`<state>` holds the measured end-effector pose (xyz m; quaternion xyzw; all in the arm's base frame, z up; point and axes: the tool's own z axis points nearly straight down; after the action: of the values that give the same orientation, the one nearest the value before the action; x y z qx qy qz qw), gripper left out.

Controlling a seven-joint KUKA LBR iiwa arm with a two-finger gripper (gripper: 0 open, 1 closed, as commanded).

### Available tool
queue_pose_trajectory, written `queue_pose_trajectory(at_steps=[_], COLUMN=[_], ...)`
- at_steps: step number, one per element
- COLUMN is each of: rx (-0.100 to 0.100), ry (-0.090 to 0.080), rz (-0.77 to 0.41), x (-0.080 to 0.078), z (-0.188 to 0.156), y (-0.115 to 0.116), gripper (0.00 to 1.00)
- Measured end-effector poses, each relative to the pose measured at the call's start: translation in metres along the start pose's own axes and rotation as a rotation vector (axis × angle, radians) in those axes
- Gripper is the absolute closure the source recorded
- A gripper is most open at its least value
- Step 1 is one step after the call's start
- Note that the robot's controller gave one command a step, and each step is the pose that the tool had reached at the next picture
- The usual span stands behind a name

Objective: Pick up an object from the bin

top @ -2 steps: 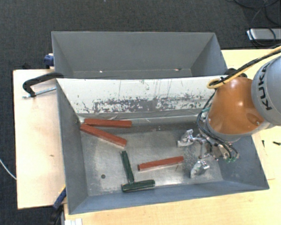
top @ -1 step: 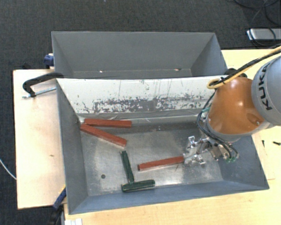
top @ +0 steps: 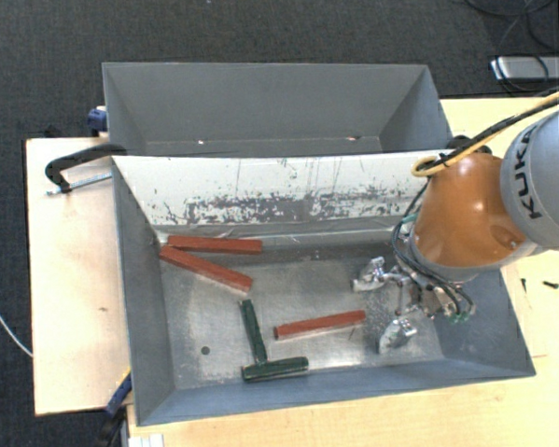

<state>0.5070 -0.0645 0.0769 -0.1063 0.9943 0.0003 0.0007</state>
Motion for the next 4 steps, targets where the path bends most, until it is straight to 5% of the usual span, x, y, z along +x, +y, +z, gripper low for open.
queue_pose_trajectory(at_steps=[1,2,3,4], rx=[0.000,0.000,0.000,0.000], ry=[0.000,0.000,0.000,0.000], rz=[0.000,0.000,0.000,0.000], x=[0.0000,0.0000,0.0000,0.0000], z=[0.0000,0.0000,0.0000,0.0000], y=[0.0000,0.0000,0.0000,0.0000], gripper=[1.00,0.00,1.00,0.00])
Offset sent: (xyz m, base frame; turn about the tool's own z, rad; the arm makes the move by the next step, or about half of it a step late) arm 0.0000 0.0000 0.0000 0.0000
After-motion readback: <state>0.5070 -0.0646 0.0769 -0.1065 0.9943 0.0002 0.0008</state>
